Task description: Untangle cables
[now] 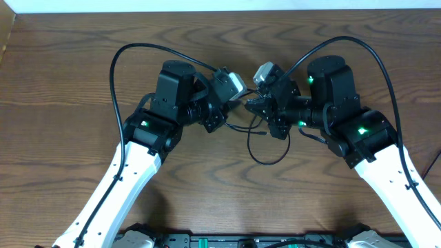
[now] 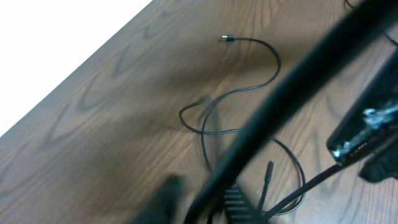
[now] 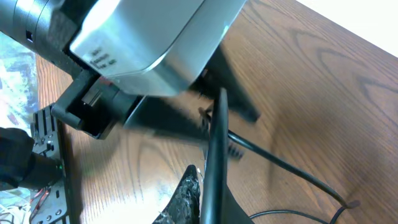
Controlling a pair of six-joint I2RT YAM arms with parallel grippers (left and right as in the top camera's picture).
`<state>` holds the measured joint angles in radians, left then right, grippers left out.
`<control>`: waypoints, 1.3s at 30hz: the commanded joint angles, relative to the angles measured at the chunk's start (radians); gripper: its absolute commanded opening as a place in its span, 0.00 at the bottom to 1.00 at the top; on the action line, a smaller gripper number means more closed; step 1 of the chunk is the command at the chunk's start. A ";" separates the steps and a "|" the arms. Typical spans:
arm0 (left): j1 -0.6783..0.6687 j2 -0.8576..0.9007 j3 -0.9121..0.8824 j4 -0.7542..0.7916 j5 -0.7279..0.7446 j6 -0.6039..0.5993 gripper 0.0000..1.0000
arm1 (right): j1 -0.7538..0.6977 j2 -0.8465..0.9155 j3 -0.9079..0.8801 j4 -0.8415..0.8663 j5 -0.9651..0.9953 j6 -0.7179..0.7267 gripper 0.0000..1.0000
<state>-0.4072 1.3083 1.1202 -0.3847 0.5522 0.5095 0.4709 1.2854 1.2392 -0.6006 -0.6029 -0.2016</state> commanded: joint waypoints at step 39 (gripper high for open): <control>0.002 -0.050 -0.003 -0.355 0.015 -0.013 0.07 | -0.383 -0.018 0.016 -0.074 0.911 0.532 0.01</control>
<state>-0.4183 1.2816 1.1225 -0.7013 0.6033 0.4976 0.1474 1.2854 1.2388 -0.6800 0.2005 0.3046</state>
